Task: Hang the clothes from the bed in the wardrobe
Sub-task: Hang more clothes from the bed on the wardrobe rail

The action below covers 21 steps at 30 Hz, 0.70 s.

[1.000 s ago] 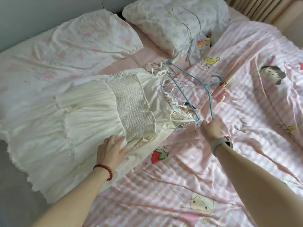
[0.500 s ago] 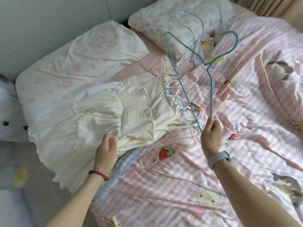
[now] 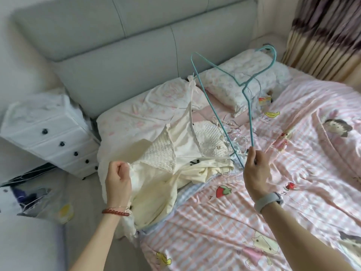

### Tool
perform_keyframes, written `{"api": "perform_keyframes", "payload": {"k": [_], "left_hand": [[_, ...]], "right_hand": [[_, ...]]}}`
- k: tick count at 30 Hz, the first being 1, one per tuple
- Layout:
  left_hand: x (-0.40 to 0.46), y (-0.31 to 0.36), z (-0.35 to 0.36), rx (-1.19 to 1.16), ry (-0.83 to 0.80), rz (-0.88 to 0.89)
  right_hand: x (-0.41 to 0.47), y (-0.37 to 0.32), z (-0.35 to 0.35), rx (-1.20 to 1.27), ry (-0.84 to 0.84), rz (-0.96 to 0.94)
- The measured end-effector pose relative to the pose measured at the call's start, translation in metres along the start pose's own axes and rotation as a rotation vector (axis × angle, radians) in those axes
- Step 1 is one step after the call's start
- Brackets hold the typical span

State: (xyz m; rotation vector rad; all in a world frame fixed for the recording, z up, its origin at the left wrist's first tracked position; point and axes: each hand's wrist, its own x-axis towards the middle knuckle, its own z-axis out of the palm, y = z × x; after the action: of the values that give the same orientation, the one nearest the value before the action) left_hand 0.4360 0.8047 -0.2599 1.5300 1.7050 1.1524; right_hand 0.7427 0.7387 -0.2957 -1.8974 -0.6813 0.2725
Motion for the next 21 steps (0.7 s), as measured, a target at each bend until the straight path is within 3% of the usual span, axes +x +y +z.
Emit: {"api": "perform_keyframes", "payload": {"k": [10,14,21], "left_hand": [[-0.133,0.033,-0.134,-0.082,0.229,0.231],[-0.206,0.033,-0.174,-0.09,0.202,0.297],[-0.311,0.033,-0.205,-0.052,0.148,0.232]], "right_hand": [[-0.146,-0.06,-0.05,0.088,-0.098,-0.284],[-0.214,-0.061,-0.094,0.102,-0.171,-0.377],[-0.282,-0.043,-0.159,-0.001,-0.31,-0.408]]}}
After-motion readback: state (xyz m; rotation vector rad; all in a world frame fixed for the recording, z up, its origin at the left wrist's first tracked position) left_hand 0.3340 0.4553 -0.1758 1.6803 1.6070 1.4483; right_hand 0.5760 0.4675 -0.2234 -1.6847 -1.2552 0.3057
